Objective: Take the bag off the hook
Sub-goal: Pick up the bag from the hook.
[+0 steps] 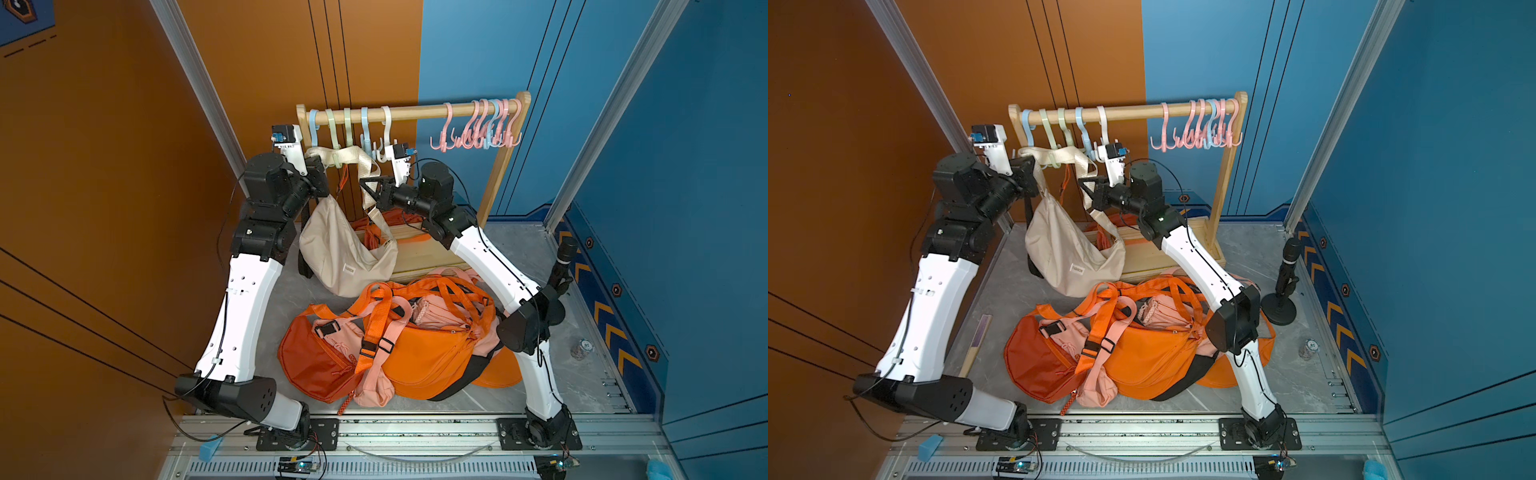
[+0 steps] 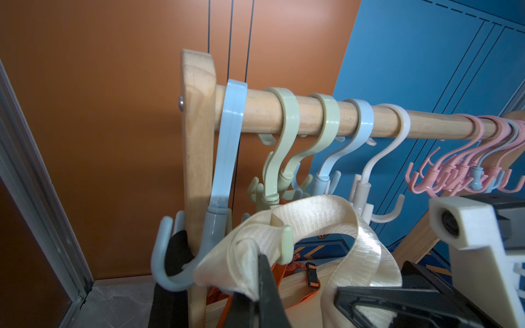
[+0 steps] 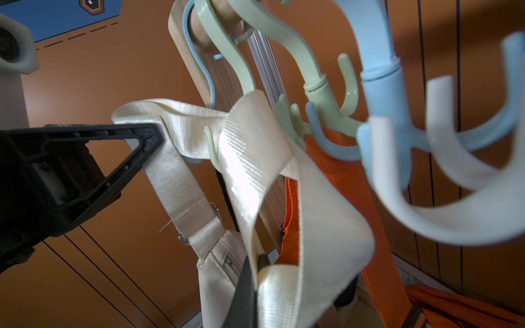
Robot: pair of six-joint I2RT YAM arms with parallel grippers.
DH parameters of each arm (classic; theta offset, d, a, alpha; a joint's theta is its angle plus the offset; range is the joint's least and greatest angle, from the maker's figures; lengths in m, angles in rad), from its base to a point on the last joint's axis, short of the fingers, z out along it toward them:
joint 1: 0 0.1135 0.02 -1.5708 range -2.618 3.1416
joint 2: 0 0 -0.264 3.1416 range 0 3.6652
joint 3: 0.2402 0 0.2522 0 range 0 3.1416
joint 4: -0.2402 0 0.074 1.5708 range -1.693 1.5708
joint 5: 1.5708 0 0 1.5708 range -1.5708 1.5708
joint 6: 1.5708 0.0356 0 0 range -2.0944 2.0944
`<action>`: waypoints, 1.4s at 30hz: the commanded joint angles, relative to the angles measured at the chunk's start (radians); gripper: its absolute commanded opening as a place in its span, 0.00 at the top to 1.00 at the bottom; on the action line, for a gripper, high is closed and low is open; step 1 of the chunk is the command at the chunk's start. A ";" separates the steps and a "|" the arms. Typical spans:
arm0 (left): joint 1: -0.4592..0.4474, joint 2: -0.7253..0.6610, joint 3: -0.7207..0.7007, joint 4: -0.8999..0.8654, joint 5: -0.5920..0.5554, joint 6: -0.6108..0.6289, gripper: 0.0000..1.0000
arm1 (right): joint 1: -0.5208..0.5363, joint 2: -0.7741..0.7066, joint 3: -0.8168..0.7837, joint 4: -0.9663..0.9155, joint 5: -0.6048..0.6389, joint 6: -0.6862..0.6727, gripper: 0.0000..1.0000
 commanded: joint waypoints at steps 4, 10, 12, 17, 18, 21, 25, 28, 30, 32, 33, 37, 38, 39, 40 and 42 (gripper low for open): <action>-0.057 -0.025 0.026 0.032 -0.034 0.052 1.00 | 0.026 -0.093 -0.091 0.068 -0.031 0.012 1.00; -0.120 0.020 0.114 0.003 -0.082 0.135 1.00 | 0.044 -0.157 -0.182 0.115 -0.036 0.014 1.00; -0.131 0.039 0.138 -0.003 -0.090 0.151 1.00 | 0.050 -0.164 -0.201 0.125 -0.037 0.015 1.00; -0.142 0.067 0.164 -0.005 -0.093 0.158 1.00 | 0.053 -0.167 -0.214 0.133 -0.042 0.013 1.00; -0.142 0.070 0.168 -0.005 -0.095 0.160 1.00 | 0.053 -0.165 -0.214 0.133 -0.042 0.013 1.00; -0.132 0.076 0.175 -0.002 -0.094 0.153 1.00 | 0.050 -0.161 -0.211 0.137 -0.045 0.013 1.00; -0.107 0.062 0.168 0.003 -0.084 0.127 1.00 | 0.045 -0.166 -0.210 0.139 -0.048 0.013 1.00; -0.099 0.027 0.135 0.020 -0.089 0.126 1.00 | 0.042 -0.184 -0.217 0.138 -0.054 0.012 1.00; -0.098 -0.003 0.104 0.031 -0.089 0.131 1.00 | 0.042 -0.205 -0.231 0.140 -0.052 0.004 1.00; -0.098 -0.041 0.063 0.045 -0.091 0.133 1.00 | 0.043 -0.228 -0.246 0.138 -0.052 -0.005 1.00; -0.098 -0.056 0.047 0.052 -0.092 0.133 1.00 | 0.044 -0.240 -0.254 0.138 -0.051 -0.008 1.00; -0.098 -0.124 -0.017 0.072 -0.095 0.133 1.00 | 0.052 -0.289 -0.273 0.118 -0.042 -0.036 1.00; -0.098 -0.135 -0.024 0.072 -0.095 0.134 1.00 | 0.055 -0.303 -0.271 0.109 -0.037 -0.047 1.00; -0.098 -0.144 -0.025 0.072 -0.095 0.136 1.00 | 0.057 -0.309 -0.269 0.103 -0.032 -0.054 1.00; -0.097 -0.148 -0.022 0.069 -0.096 0.139 1.00 | 0.059 -0.319 -0.263 0.091 -0.026 -0.064 1.00; -0.088 -0.147 -0.001 0.051 -0.092 0.140 1.00 | 0.062 -0.328 -0.240 0.064 -0.015 -0.082 1.00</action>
